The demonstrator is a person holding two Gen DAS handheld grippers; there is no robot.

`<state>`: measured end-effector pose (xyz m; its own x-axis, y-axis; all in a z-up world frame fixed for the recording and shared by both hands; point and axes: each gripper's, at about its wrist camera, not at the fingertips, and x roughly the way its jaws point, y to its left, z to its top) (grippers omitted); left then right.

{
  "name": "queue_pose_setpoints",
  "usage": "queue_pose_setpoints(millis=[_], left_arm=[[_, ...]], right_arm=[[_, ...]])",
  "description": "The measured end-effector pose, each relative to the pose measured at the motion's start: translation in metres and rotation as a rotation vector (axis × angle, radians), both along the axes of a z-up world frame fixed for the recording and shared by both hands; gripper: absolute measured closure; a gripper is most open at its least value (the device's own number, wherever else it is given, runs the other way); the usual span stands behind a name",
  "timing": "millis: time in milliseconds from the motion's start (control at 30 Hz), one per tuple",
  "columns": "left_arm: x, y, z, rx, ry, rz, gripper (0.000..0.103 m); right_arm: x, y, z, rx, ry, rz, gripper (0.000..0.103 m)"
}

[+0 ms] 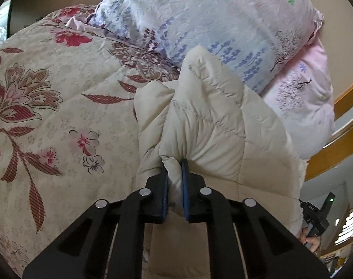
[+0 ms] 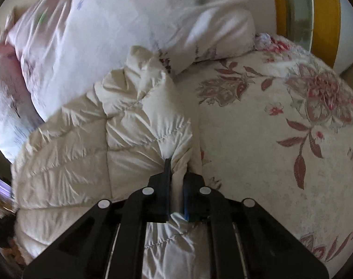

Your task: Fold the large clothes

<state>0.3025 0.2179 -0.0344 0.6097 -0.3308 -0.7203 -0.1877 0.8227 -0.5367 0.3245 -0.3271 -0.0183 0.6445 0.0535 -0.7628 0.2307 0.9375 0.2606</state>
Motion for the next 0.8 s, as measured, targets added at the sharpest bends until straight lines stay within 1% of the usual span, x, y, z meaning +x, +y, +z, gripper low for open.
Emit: queue_pose_setpoints(millis=[167,333,400,433,467,500,533,567,633,700,733,767,800], left_arm=[[-0.006,0.005,-0.006,0.012,-0.013,0.035,0.094],[-0.006,0.003,-0.009,0.019,-0.006,0.047,0.094],[-0.005,0.002,-0.008,0.02,-0.005,0.047,0.093],[-0.005,0.002,-0.007,0.015,-0.006,0.045,0.093],[-0.005,0.003,-0.005,0.008,-0.008,0.046,0.093],[-0.006,0.004,-0.003,-0.002,-0.011,0.046,0.093],[-0.008,0.006,-0.001,-0.017,-0.012,0.043,0.093],[-0.01,0.009,0.001,-0.029,-0.012,0.043,0.091],[-0.015,0.015,0.005,-0.069,-0.012,0.046,0.088],[-0.026,0.022,0.011,-0.101,-0.022,0.046,0.087],[-0.031,0.024,0.015,-0.111,-0.027,0.046,0.084],[-0.037,0.026,0.018,-0.121,-0.032,0.048,0.082],[-0.047,0.029,0.021,-0.135,-0.038,0.054,0.073]], right_arm=[[0.011,0.013,-0.002,-0.07,-0.007,0.013,0.095],[0.017,0.014,-0.01,-0.088,0.037,-0.009,0.094],[0.016,0.015,-0.009,-0.094,0.058,-0.021,0.09],[0.016,0.016,-0.007,-0.1,0.06,-0.026,0.087],[0.011,0.018,-0.003,-0.117,0.057,-0.034,0.082],[0.007,0.02,0.001,-0.129,0.053,-0.037,0.069],[0.002,0.02,0.004,-0.128,0.05,-0.037,0.061],[-0.002,0.018,0.006,-0.116,0.052,-0.04,0.05],[-0.01,0.01,0.008,-0.048,0.054,-0.043,0.049],[-0.023,-0.005,0.01,0.071,0.053,-0.055,0.049],[-0.031,-0.013,0.011,0.128,0.051,-0.064,0.047],[-0.038,-0.019,0.013,0.169,0.047,-0.075,0.045],[-0.046,-0.026,0.013,0.216,0.042,-0.088,0.043]])
